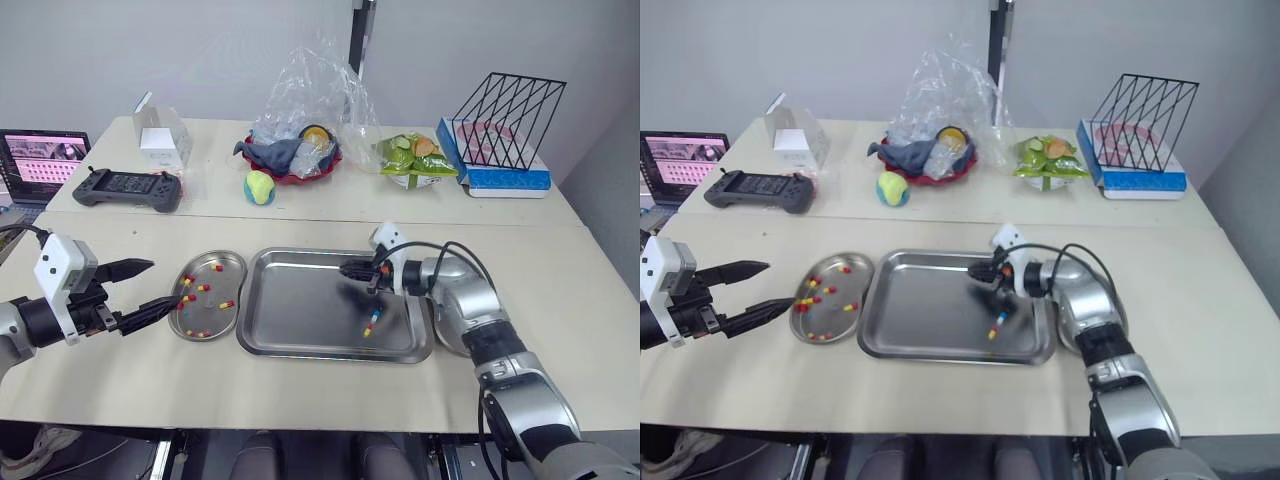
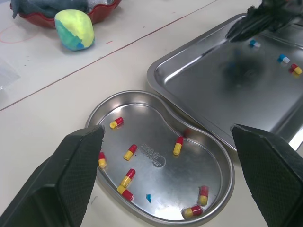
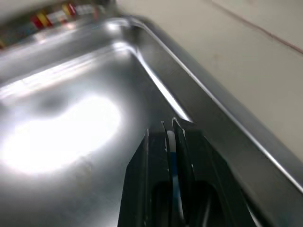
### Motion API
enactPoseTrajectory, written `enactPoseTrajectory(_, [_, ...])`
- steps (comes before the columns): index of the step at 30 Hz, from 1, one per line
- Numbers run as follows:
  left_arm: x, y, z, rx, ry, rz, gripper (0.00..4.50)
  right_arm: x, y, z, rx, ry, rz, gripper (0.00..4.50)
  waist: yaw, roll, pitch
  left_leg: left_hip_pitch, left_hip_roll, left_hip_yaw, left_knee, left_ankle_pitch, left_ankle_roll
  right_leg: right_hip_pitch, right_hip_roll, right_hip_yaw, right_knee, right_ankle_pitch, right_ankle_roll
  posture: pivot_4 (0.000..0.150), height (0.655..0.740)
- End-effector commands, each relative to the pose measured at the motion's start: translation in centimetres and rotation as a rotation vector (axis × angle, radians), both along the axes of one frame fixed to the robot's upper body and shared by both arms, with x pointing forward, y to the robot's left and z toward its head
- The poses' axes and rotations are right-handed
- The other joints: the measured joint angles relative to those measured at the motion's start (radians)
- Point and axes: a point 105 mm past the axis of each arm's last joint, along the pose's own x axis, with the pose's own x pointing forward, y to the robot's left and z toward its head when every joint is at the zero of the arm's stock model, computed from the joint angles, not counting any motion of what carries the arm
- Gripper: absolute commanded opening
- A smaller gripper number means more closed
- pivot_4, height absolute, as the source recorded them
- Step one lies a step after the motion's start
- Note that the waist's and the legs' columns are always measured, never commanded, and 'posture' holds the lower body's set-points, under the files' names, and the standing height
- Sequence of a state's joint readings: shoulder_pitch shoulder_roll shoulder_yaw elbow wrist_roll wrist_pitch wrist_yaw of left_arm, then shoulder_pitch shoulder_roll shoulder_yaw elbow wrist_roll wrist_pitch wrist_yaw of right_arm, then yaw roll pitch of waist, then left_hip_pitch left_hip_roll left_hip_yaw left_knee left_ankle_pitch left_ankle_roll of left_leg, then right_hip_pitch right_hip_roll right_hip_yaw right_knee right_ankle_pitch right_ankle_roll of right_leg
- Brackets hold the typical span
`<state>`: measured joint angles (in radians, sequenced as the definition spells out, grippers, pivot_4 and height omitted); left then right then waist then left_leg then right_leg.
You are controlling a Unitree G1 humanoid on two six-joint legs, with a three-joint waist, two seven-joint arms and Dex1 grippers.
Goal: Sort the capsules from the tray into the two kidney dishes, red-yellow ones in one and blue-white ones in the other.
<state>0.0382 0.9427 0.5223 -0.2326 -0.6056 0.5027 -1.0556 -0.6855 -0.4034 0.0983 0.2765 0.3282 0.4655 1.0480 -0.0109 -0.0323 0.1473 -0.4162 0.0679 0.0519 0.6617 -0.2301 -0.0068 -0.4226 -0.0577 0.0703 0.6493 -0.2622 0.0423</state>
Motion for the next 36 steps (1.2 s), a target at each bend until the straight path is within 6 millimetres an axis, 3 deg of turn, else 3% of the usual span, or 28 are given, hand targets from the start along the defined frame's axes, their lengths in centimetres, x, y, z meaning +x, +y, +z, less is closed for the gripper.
enactPoseTrajectory(1, [0.1, -0.4, 1.3, -0.026, -0.050, -0.024, 4.50, -0.5, -3.6, 3.0, 0.022, -0.052, -0.042, 0.03, 0.004, 0.000, 0.000, 0.000, 0.000, 0.000, 0.000, 0.000, 0.000, 0.001, 0.000, 0.000, -0.001, 0.000, 0.000, 0.150, 0.7334])
enactPoseTrajectory(7, [0.4, -1.2, 2.0, -0.074, -0.087, -0.058, 4.50, -0.4, -12.5, 3.0, -0.110, -0.030, -0.266, 0.03, 0.006, 0.000, 0.000, 0.001, 0.000, 0.000, 0.000, 0.000, 0.000, 0.001, 0.000, 0.000, -0.001, 0.000, 0.000, 0.150, 0.7334])
enactPoseTrajectory(9, [0.5, -1.4, 2.1, -0.090, -0.094, -0.071, 4.50, -1.0, -14.4, 2.6, -0.147, -0.007, -0.296, 0.03, 0.003, 0.000, 0.000, 0.001, 0.000, 0.001, 0.000, 0.000, 0.000, 0.001, 0.000, 0.000, -0.001, 0.000, 0.000, 0.150, 0.7334])
enactPoseTrajectory(14, [0.7, -2.0, 1.7, -0.100, -0.087, -0.098, 4.50, -2.1, -17.1, 1.1, -0.215, 0.026, -0.367, 0.03, -0.007, 0.000, 0.000, 0.001, 0.000, 0.000, 0.000, 0.000, 0.000, 0.001, 0.000, 0.001, -0.001, 0.000, 0.000, 0.150, 0.7334])
enactPoseTrajectory(21, [1.8, -1.8, 1.1, -0.041, -0.122, -0.067, 4.50, -2.8, -17.8, -0.4, -0.197, 0.101, -0.433, 0.03, -0.004, 0.000, 0.000, 0.001, 0.000, 0.001, 0.000, 0.000, 0.000, 0.001, 0.000, 0.001, -0.001, 0.000, 0.000, 0.150, 0.7334])
enactPoseTrajectory(29, [2.6, -1.2, 0.9, -0.015, -0.135, -0.030, 4.50, -3.2, -18.3, 1.3, -0.143, 0.113, -0.441, 2.81, -0.002, 0.000, 0.000, 0.001, 0.000, 0.001, 0.000, 0.000, 0.000, 0.001, 0.000, 0.001, -0.001, 0.000, 0.000, 0.150, 0.7334])
enactPoseTrajectory(34, [3.3, 2.8, -0.7, 0.026, -0.139, 0.132, 4.50, -3.1, -22.3, 3.6, -0.086, 0.038, -0.555, 4.47, 0.000, 0.000, 0.000, 0.001, -0.001, 0.001, 0.000, 0.000, 0.000, 0.001, 0.000, 0.001, -0.001, 0.000, 0.000, 0.150, 0.7334])
enactPoseTrajectory(36, [3.3, 3.6, -0.9, 0.008, -0.124, 0.145, 4.50, -2.9, -23.4, 3.9, -0.070, 0.015, -0.597, 4.47, -0.001, 0.000, 0.000, 0.001, -0.001, 0.001, 0.000, 0.000, 0.000, 0.001, 0.000, 0.001, -0.001, 0.000, 0.000, 0.150, 0.7334])
